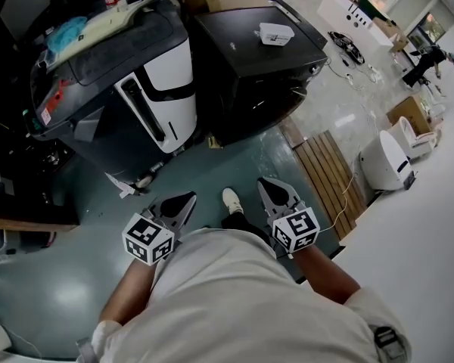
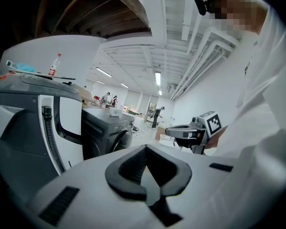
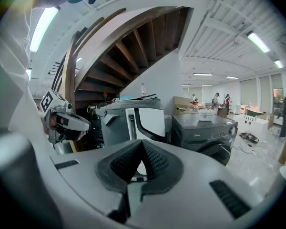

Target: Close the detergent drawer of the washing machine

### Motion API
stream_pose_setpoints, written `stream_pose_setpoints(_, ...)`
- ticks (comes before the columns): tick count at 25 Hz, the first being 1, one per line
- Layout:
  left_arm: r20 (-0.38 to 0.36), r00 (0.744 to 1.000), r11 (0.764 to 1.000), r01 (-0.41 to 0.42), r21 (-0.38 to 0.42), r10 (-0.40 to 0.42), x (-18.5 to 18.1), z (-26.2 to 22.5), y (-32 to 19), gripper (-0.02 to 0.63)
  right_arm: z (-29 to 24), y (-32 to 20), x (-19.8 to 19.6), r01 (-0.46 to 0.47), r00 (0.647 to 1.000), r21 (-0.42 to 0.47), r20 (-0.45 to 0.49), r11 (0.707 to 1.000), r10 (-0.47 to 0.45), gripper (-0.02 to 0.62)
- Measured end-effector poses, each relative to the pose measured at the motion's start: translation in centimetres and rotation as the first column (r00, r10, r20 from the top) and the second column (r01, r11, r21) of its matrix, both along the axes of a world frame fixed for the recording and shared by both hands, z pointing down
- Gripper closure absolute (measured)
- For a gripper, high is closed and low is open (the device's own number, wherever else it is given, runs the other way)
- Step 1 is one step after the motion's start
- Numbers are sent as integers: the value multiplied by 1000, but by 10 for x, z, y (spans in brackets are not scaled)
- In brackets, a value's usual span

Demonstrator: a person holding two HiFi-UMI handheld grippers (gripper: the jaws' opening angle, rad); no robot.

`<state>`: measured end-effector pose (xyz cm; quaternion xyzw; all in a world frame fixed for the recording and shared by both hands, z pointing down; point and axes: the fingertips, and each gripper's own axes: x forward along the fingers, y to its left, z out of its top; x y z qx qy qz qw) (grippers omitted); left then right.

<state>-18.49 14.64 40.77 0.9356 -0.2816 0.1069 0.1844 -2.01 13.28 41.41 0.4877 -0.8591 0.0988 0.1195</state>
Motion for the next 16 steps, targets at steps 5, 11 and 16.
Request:
stream_pose_setpoints(5, -9, 1000, 1000, 2, 1, -2, 1, -2, 0, 607, -1, 0, -1, 6, 1000, 1, -7, 1000, -6, 591)
stream_pose_setpoints(11, -6, 1000, 1000, 2, -5, -2, 2, -1, 2, 607, -5, 1, -1, 14, 1000, 8, -8, 1000, -14, 591)
stream_pose_setpoints(16, -7, 1000, 1000, 1, -7, -1, 5, -1, -5, 607, -5, -3, 2, 18, 1000, 5, -8, 1000, -17, 591)
